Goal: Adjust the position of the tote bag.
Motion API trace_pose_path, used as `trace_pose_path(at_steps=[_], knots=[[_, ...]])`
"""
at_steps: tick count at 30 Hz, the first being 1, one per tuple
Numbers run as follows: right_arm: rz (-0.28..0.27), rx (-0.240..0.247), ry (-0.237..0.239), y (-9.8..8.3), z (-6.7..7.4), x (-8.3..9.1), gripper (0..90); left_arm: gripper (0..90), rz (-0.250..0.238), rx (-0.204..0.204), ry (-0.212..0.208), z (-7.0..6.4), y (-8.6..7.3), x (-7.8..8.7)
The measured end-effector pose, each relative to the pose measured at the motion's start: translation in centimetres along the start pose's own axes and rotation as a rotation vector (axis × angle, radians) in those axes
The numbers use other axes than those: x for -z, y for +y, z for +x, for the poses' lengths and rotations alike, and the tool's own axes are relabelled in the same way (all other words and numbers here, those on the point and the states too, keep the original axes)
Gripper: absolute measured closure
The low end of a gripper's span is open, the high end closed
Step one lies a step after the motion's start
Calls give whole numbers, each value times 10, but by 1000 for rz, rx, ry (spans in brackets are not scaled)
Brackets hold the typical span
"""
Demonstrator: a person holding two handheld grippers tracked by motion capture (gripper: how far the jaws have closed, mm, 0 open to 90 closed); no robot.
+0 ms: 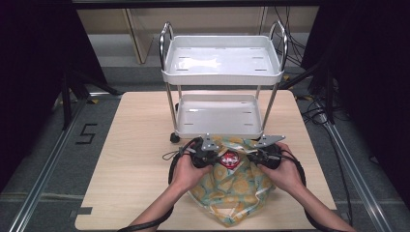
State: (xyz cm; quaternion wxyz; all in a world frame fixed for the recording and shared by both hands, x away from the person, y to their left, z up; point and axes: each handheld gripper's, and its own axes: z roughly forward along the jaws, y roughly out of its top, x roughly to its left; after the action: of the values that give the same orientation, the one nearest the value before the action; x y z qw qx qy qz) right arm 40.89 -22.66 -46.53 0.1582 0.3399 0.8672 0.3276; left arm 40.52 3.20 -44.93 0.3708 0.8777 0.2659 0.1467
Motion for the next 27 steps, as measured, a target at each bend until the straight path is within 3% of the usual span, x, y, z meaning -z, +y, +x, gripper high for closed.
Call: trace_pose_path(at_steps=[1,4,9,10,11,12,13,14,17,20,22,23,24,25,27], knots=[[-15,-3,-10,-1,1,-2,829,832,-2,25,4,1,-1,-1],[-10,-7,-9,-1,1,-2,837,887,10,44,25,3,-1,-4],[-7,-12,-7,-1,0,-3,863,895,24,83,46,10,-4,-13],[15,-13,3,-1,-1,-2,866,895,24,96,47,11,-5,-15],[-24,-12,-16,-3,0,-6,868,896,26,99,51,11,-5,-16],[22,-17,9,-2,-1,-3,869,896,31,96,55,11,-5,-17],[26,-20,9,-3,-1,-4,870,896,34,102,56,11,-5,-19],[-8,-27,-1,-5,1,-8,871,896,39,101,58,11,-5,-21],[36,-14,12,-4,-1,-6,873,896,46,108,63,12,-6,-25],[41,-19,11,-5,-1,-7,873,896,55,112,72,13,-7,-29],[15,-4,0,-6,-3,-10,875,896,85,97,78,13,-7,-30],[34,-19,11,-6,-2,-9,876,896,101,92,72,13,-8,-33],[18,-22,1,-8,-1,-13,880,896,123,75,78,13,-9,-34],[46,-16,10,-8,-1,-12,880,895,137,73,74,13,-11,-36],[48,-9,9,-10,-2,-14,880,895,144,72,75,13,-12,-38]])
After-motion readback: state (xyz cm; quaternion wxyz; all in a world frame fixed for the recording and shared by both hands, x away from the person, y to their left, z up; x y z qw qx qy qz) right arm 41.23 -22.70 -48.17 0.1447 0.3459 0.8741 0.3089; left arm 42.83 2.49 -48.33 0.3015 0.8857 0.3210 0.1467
